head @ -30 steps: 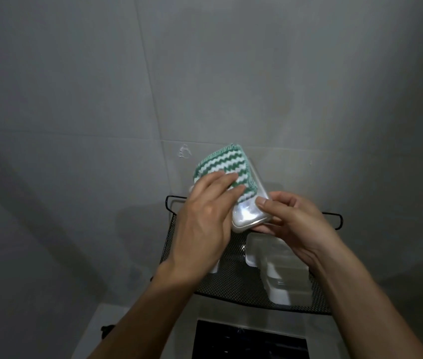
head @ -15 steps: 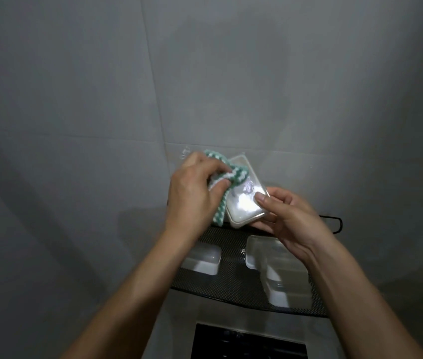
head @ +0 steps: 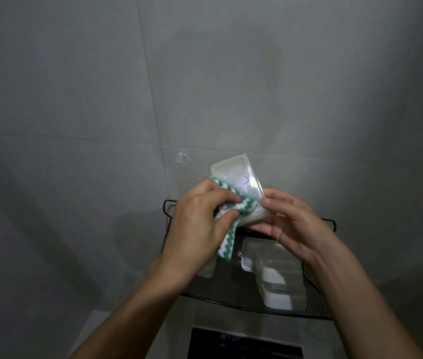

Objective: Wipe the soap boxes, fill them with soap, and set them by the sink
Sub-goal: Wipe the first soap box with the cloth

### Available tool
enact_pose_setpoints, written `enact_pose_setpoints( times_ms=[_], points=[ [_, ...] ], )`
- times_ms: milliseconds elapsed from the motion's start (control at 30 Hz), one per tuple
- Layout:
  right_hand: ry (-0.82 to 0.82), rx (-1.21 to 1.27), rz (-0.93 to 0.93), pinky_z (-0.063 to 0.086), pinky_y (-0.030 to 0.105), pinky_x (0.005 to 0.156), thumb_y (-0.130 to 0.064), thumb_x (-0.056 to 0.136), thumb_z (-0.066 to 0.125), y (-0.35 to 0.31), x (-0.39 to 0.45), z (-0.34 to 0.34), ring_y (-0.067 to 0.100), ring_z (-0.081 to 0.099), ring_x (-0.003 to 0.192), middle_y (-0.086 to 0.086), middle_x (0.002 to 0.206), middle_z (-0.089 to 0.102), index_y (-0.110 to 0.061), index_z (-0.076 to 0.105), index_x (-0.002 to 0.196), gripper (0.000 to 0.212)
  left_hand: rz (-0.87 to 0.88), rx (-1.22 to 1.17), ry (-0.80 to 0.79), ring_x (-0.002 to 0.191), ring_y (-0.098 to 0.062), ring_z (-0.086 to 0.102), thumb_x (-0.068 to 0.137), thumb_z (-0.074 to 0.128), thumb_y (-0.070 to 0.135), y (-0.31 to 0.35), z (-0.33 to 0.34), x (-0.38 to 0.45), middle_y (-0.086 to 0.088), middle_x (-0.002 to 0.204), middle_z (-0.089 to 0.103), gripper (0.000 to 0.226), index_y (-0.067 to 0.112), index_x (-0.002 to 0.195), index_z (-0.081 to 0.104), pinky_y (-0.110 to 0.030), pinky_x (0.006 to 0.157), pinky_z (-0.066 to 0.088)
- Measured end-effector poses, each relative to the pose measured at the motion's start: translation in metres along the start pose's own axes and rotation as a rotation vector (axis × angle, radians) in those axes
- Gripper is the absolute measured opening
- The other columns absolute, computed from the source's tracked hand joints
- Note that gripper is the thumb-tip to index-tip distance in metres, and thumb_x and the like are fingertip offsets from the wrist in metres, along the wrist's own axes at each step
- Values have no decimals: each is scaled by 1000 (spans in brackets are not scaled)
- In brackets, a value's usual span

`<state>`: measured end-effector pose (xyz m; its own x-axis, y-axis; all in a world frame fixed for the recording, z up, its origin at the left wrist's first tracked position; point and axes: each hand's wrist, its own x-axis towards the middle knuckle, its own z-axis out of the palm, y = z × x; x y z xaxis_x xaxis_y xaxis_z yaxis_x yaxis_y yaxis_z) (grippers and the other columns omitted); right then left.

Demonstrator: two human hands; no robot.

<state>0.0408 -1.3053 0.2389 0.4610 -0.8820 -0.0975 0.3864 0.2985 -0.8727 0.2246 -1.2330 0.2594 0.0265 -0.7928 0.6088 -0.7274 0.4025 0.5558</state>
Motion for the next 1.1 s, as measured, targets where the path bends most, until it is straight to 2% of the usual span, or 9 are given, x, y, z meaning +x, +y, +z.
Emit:
enact_pose_setpoints(
  times_ms=[100,233,333,500,633,733,900,1000,1100],
  points=[
    [-37,-12,-2,62,41,71,-8,73,69,-1,0,2,28,74,87,16,98,74,-5,65,106,34,-5,50,75,81,-9,59,79,80,14,1,-10,24,0,92,66,20,16,99,78,-9,73,38],
    [-55,-3,-14,62,40,72,-9,75,68,-1,-1,8,29,73,89,18,104,72,-2,60,121,47,-32,168,108,91,-24,63,84,74,22,7,-16,63,-7,96,65,24,21,108,77,-29,81,46],
    [-29,24,-57,62,40,72,-9,77,67,-1,-2,9,29,74,89,20,105,72,1,58,124,49,-9,189,72,95,-26,61,87,70,28,17,-6,65,-5,99,61,25,25,111,76,-41,80,50],
    [58,53,-101,63,40,74,-10,77,67,-1,-6,1,26,74,84,19,103,71,4,53,132,59,147,119,-78,91,-18,58,88,71,29,21,6,36,1,95,57,25,26,112,75,-38,72,51],
    [35,33,-93,63,42,78,-8,77,68,-2,-10,-5,29,74,88,20,105,72,-1,63,118,42,197,69,-179,82,-17,58,87,74,21,11,0,38,0,91,60,23,21,109,77,-33,72,48],
    [21,24,-82,63,40,72,-7,76,69,-4,-9,-3,27,75,85,15,99,75,-9,69,104,29,184,107,-108,83,-21,62,87,73,19,9,-9,58,-5,91,63,22,19,108,78,-24,73,40],
    [-14,8,-100,62,37,68,-8,73,71,-5,-9,6,23,75,79,12,93,76,-14,69,103,30,94,231,-8,99,-24,61,93,63,38,18,-11,95,-2,108,59,28,33,119,71,-39,81,50],
    [20,51,-142,61,36,64,-8,72,72,-5,-8,8,22,75,74,12,89,75,-14,69,97,26,155,262,-46,104,-22,59,94,61,39,31,0,86,0,113,56,26,34,116,71,-41,77,51],
    [55,84,-184,60,32,61,-10,73,72,-5,-9,5,18,74,69,6,81,75,-13,63,102,31,252,232,-62,101,-19,58,93,62,37,37,12,61,1,110,55,24,31,114,73,-39,69,53]
  ],
)
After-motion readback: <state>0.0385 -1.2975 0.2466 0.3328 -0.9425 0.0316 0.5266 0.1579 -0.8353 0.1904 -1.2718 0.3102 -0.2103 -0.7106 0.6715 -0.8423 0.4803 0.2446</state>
